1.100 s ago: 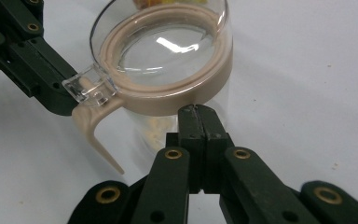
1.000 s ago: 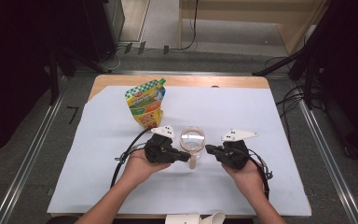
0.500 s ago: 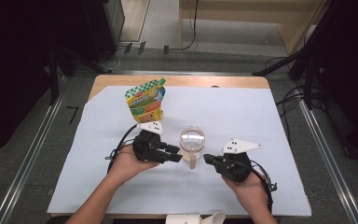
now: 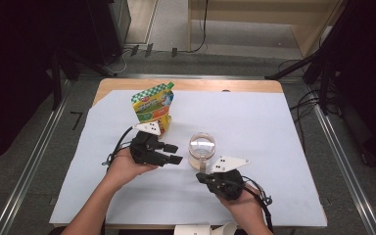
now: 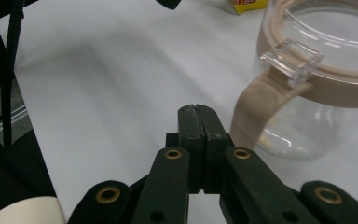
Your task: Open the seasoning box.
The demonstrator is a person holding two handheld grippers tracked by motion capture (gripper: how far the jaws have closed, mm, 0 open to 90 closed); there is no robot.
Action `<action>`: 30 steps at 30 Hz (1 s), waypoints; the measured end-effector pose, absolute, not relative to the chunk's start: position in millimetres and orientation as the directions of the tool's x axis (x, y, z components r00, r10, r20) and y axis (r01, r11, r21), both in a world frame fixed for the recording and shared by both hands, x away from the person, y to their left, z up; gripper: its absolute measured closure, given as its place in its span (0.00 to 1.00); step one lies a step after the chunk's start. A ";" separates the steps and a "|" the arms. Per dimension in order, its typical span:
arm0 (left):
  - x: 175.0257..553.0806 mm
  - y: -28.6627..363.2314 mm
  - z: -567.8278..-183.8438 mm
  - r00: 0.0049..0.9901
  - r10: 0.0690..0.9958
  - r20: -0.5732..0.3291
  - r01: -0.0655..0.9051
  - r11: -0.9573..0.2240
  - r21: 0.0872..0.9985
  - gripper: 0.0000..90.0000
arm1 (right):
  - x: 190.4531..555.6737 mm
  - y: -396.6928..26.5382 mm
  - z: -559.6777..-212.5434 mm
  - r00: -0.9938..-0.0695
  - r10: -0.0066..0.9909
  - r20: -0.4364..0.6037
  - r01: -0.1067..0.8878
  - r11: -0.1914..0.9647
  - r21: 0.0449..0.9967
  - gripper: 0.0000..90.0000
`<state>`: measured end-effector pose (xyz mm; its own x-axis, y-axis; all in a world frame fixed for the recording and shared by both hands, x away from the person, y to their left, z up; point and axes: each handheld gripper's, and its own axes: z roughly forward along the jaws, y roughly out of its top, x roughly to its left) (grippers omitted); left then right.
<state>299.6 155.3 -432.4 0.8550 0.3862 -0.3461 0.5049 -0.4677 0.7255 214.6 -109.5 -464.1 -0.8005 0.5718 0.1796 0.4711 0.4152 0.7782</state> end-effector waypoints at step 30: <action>303.4 164.2 -431.0 0.845 0.423 -0.328 0.509 -0.447 0.736 0.51 | 226.1 -107.0 -478.9 -0.780 0.604 0.167 0.504 0.446 0.740 1.00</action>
